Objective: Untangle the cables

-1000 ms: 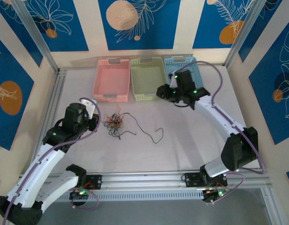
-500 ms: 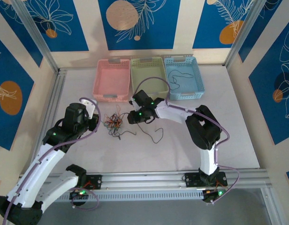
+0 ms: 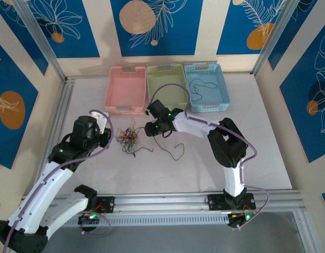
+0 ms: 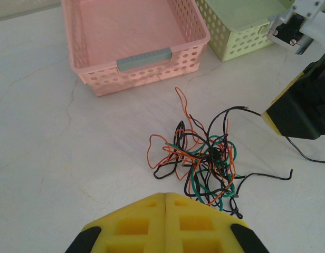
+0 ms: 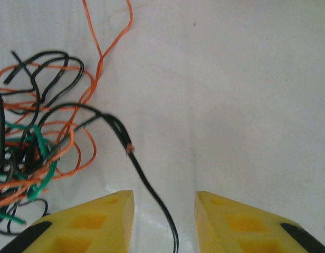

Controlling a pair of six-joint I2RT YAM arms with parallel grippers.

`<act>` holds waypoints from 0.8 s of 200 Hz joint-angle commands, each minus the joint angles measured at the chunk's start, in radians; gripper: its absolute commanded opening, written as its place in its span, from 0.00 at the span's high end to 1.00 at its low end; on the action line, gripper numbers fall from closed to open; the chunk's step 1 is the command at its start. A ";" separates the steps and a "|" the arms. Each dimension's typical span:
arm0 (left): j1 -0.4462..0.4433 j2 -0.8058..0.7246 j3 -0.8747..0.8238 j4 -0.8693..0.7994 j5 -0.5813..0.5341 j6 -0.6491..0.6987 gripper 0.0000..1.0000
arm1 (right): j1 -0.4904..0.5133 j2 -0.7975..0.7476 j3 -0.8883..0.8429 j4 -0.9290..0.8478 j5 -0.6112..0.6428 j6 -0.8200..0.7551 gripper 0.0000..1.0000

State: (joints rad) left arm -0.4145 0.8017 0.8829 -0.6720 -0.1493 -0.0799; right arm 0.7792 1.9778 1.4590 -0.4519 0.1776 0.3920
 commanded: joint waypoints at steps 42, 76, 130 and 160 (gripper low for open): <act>0.010 -0.007 -0.005 0.007 0.021 -0.008 1.00 | 0.026 0.107 0.107 -0.092 0.026 -0.027 0.76; 0.009 -0.006 -0.005 0.008 0.025 -0.007 1.00 | 0.031 0.101 0.098 -0.086 0.022 -0.024 0.82; 0.009 -0.004 -0.005 0.008 0.025 -0.007 1.00 | 0.033 0.078 0.064 -0.056 0.011 -0.023 0.78; 0.009 -0.002 -0.006 0.009 0.021 -0.008 1.00 | 0.023 0.048 0.034 -0.038 0.042 -0.007 1.00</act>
State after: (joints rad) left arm -0.4145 0.8017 0.8829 -0.6720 -0.1413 -0.0799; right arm 0.8059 2.0796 1.5288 -0.5083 0.1970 0.3748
